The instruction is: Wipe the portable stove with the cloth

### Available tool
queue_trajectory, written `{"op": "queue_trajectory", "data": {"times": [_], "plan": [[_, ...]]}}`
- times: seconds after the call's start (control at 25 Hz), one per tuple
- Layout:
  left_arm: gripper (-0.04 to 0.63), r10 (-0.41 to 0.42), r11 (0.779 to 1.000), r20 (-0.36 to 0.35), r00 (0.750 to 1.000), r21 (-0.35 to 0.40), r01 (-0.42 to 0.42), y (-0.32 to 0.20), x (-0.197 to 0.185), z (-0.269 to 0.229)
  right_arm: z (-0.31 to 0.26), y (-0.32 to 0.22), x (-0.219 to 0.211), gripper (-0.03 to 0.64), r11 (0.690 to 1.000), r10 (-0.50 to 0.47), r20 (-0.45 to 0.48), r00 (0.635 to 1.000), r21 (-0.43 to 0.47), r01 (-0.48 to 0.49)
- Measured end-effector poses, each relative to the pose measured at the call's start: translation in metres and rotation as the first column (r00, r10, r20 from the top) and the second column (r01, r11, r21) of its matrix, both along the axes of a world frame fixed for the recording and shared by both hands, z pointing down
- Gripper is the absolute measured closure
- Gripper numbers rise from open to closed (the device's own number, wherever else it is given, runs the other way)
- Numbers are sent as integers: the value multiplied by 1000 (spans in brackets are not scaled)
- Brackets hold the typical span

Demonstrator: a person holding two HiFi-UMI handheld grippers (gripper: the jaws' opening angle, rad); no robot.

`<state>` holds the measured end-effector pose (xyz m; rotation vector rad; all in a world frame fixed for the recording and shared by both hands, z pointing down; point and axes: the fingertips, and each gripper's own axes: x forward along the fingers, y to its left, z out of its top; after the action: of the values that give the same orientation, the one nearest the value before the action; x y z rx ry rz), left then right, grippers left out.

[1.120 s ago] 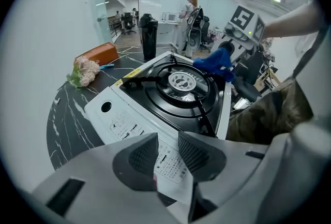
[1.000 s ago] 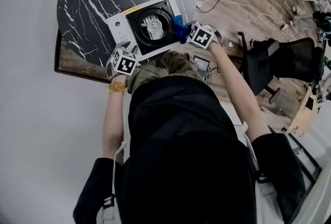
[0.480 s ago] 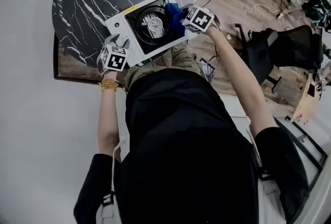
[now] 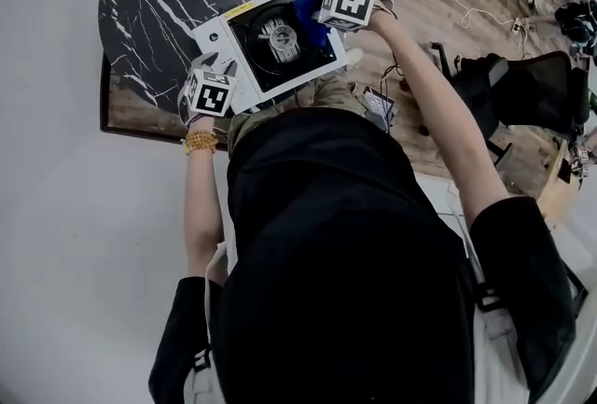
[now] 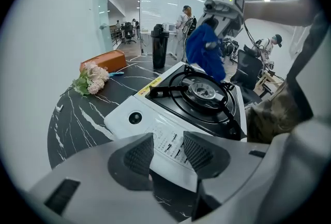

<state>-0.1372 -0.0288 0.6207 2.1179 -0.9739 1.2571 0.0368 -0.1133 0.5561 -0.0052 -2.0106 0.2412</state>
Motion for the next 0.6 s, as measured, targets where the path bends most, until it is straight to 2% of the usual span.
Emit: {"op": "queue_trajectory", "data": {"times": [0.08, 0.12, 0.2, 0.32, 0.48, 0.6], "plan": [[410, -12, 1000, 6, 1000, -2, 12, -1, 0, 0, -29, -18, 0, 563, 996, 80, 86, 993, 19, -82], [410, -18, 1000, 7, 1000, -4, 18, -2, 1, 1, -36, -28, 3, 565, 992, 114, 100, 988, 33, -118], [410, -32, 999, 8, 999, -8, 32, -2, 1, 1, -25, -41, 14, 565, 988, 147, 59, 987, 47, -150], [410, -46, 999, 8, 999, -5, 46, -1, 1, 1, 27, -36, 21, 566, 988, 156, -30, 987, 8, -156], [410, -34, 999, 9, 999, 6, 34, -3, 3, 4, 64, -37, 14, 569, 974, 226, -38, 973, 12, -225], [410, -25, 1000, 23, 999, 8, 24, -4, -2, 4, 69, -34, 4, 569, 973, 231, -45, 972, 31, -229]]}}
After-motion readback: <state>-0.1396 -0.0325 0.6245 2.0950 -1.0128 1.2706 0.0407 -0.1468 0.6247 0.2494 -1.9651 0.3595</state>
